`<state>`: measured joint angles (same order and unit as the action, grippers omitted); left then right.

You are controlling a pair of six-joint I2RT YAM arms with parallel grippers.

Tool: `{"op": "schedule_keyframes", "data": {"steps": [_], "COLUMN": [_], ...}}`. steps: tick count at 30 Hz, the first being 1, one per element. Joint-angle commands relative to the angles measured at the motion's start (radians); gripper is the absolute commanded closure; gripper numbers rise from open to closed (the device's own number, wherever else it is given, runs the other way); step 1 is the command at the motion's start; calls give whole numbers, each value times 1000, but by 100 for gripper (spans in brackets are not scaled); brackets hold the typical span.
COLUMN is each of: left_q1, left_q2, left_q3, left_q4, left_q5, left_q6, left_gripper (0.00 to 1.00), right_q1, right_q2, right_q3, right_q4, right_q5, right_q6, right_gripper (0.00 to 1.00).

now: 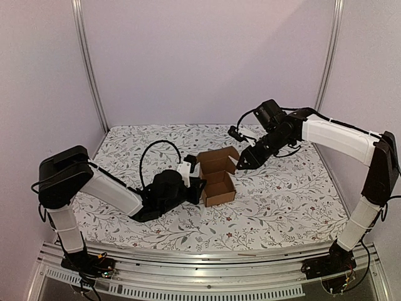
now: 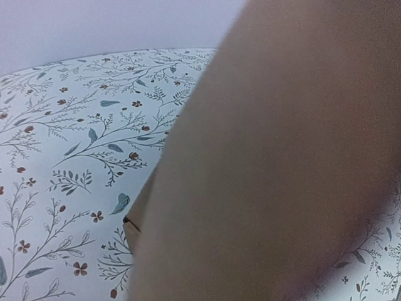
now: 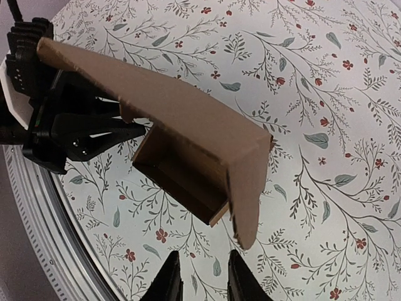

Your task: Fold the paper box

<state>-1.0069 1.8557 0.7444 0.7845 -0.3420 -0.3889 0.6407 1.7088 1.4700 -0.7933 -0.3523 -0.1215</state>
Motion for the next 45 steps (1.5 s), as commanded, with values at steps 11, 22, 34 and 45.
{"op": "schedule_keyframes", "data": {"steps": [11, 22, 34, 45], "left_q1": [-2, -21, 92, 108], "left_q2": [-34, -223, -209, -87], "left_q3": [-29, -59, 14, 168], "left_q4": [-12, -176, -325, -320], "left_q5": [14, 26, -25, 124], "left_q6": [39, 89, 146, 252], "left_gripper": [75, 72, 54, 51], "right_q1": [-133, -185, -168, -132], "right_q2": [-70, 110, 261, 277], "right_q3": [-1, -19, 46, 50], "right_q4": [-20, 258, 260, 260], "right_q5": [-104, -74, -243, -329], "right_q6": [-100, -14, -33, -121], "right_gripper": [65, 77, 73, 69]}}
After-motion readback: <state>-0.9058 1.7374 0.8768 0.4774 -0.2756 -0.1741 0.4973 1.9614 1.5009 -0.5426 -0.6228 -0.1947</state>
